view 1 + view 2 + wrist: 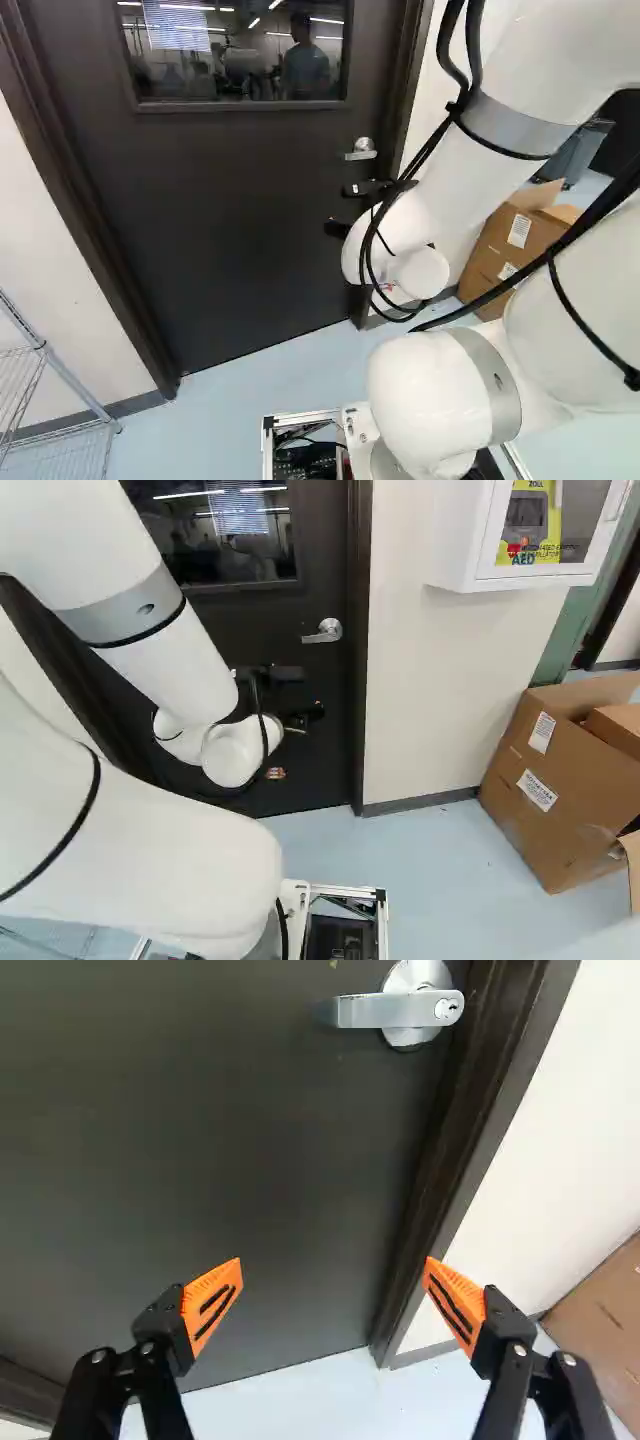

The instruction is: Open the door and move inside

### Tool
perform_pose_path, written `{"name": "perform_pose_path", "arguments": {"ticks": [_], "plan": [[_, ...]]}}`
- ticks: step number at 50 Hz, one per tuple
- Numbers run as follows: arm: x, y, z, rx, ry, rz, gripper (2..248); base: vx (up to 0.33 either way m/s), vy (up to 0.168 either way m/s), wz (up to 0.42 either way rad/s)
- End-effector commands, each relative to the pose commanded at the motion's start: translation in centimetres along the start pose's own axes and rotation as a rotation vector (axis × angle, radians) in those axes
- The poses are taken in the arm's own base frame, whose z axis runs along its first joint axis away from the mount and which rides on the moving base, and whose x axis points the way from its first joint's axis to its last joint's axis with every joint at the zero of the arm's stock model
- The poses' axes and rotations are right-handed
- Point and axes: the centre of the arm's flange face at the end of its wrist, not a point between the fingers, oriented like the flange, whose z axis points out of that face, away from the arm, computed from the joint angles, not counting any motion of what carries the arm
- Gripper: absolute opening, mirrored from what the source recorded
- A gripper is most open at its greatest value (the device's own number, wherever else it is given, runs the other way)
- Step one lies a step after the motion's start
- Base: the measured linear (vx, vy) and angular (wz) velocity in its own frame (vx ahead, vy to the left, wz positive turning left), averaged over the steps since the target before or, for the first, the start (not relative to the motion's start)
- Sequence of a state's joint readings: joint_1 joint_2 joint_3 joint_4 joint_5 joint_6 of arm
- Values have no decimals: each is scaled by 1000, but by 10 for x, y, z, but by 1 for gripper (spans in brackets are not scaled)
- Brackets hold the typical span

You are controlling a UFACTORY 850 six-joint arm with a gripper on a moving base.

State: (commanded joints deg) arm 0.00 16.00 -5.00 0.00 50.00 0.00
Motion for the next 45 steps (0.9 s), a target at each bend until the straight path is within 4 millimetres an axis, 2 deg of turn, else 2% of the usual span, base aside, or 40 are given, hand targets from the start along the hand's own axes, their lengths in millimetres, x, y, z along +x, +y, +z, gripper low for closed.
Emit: {"name": "perform_pose_path", "arguments": {"ticks": [45], "plan": [[3,0,6,0,-3,0,247,0,0,0]]}}
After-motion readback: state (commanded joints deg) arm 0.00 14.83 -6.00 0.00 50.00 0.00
